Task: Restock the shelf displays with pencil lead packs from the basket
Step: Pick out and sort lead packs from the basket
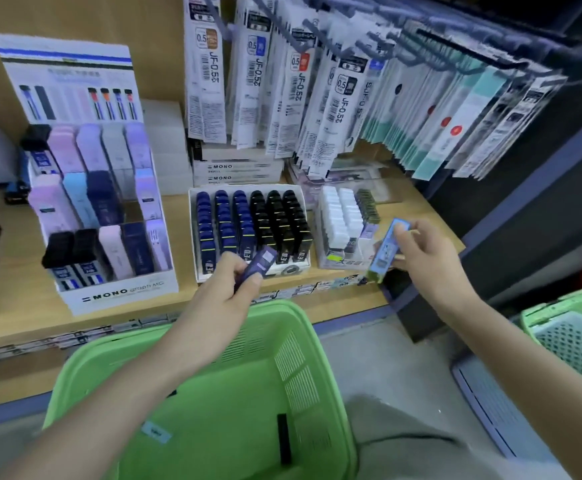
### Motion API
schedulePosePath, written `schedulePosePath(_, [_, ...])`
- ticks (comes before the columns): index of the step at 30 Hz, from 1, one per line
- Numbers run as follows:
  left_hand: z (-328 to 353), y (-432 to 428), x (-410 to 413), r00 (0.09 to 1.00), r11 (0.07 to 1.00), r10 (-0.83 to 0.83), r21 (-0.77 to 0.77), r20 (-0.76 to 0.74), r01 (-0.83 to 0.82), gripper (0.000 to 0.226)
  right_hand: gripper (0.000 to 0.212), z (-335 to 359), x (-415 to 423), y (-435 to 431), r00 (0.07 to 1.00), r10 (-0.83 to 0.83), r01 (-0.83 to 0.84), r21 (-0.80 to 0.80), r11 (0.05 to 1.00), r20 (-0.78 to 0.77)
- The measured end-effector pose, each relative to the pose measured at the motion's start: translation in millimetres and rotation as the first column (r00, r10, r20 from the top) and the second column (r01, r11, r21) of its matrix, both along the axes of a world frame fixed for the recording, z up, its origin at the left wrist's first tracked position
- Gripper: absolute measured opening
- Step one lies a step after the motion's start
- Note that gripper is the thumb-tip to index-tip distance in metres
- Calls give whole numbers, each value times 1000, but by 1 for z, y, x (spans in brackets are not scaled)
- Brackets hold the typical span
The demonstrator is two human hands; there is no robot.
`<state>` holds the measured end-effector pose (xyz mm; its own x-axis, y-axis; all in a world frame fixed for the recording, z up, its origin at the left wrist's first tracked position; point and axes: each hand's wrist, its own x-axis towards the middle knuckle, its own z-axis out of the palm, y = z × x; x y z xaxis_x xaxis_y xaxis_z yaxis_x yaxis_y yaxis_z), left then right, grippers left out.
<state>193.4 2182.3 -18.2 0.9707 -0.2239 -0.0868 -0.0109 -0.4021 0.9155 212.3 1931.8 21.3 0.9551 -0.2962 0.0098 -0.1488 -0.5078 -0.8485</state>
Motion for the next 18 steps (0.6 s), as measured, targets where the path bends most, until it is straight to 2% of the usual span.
schedulePosePath(3, [5,-23,7,999,1000,17,-10,44,-17,14,21,-2,17,-16,991,-25,39,-110,993,129])
schedulePosePath(7, [11,-49,15,998,1000,-9,-13,63,10,13,4,-6,35,-27,973,-28,43,-62,997,230])
schedulePosePath(15, [8,-76,24,998,1000,-29,4,64,28,12,5,-29,53,-42,987,126,-92,-287,953,103])
schedulePosePath(18, [5,-81,23,998,1000,-26,-1,54,26,13,4,-35,55,-43,987,136,-102,-307,946,91])
